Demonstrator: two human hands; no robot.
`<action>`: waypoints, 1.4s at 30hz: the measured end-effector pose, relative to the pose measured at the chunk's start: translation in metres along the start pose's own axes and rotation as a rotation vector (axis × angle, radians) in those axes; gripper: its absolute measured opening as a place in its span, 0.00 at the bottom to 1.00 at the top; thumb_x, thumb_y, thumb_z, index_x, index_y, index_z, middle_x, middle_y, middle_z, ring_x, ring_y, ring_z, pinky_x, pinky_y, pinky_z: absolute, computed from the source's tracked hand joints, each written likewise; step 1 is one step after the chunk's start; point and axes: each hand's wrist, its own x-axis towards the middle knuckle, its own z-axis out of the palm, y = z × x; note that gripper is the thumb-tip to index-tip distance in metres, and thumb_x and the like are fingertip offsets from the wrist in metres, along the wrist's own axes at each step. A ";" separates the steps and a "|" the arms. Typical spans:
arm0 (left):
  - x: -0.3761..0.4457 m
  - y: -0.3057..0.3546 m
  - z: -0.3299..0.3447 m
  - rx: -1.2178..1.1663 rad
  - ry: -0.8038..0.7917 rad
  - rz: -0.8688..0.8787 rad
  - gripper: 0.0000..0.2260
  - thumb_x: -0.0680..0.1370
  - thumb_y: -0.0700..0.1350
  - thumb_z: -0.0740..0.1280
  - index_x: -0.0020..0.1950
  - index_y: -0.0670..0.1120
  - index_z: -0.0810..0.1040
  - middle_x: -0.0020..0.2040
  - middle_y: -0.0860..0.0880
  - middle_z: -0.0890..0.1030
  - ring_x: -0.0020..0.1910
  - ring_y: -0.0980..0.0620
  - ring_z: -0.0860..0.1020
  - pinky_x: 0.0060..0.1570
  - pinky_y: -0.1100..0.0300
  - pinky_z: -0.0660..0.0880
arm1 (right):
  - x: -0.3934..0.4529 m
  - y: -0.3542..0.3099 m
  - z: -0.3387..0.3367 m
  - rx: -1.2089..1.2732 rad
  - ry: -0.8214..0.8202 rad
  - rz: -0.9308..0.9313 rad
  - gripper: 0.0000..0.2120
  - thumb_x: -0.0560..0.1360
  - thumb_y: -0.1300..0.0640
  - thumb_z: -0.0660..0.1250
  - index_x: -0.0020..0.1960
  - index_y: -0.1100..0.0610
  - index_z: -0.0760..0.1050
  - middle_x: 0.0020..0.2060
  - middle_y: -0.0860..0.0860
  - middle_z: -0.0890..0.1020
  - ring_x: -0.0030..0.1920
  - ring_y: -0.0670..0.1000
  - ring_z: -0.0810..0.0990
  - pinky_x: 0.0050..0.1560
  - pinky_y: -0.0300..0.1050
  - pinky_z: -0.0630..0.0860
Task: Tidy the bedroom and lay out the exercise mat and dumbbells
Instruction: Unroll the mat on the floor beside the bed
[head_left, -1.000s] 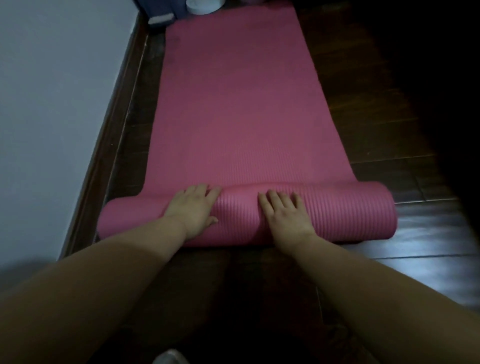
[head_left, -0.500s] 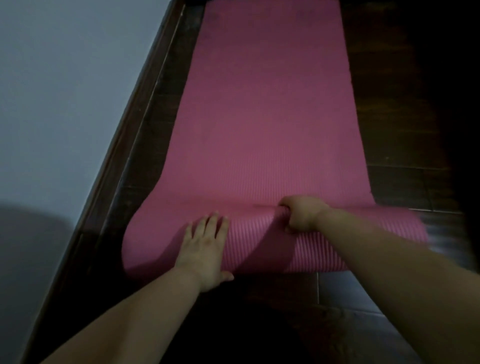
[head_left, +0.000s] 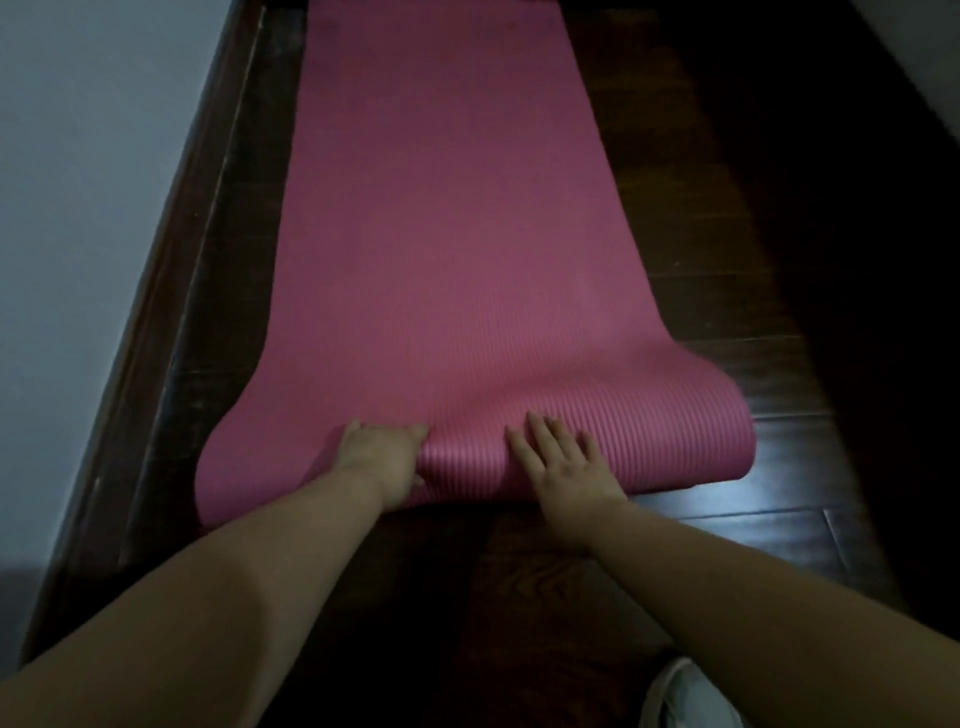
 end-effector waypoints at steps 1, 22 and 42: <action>0.001 -0.003 -0.005 -0.006 -0.033 0.018 0.27 0.74 0.56 0.67 0.71 0.52 0.63 0.67 0.47 0.73 0.66 0.45 0.71 0.67 0.49 0.60 | -0.001 -0.002 0.004 -0.006 0.040 0.041 0.42 0.76 0.52 0.60 0.76 0.52 0.32 0.77 0.55 0.40 0.76 0.59 0.40 0.73 0.60 0.44; -0.083 0.009 0.065 0.061 0.280 0.079 0.43 0.69 0.62 0.69 0.76 0.46 0.51 0.71 0.43 0.60 0.70 0.43 0.60 0.72 0.41 0.46 | 0.023 -0.017 -0.020 0.342 -0.252 0.125 0.21 0.69 0.62 0.68 0.62 0.60 0.73 0.55 0.61 0.80 0.55 0.60 0.79 0.44 0.44 0.73; -0.054 0.002 0.049 -0.217 0.224 -0.091 0.22 0.73 0.51 0.69 0.63 0.48 0.66 0.57 0.48 0.77 0.60 0.46 0.74 0.72 0.43 0.45 | -0.020 -0.060 0.044 -0.034 0.228 0.002 0.48 0.68 0.45 0.72 0.75 0.55 0.45 0.71 0.58 0.56 0.69 0.60 0.60 0.69 0.55 0.61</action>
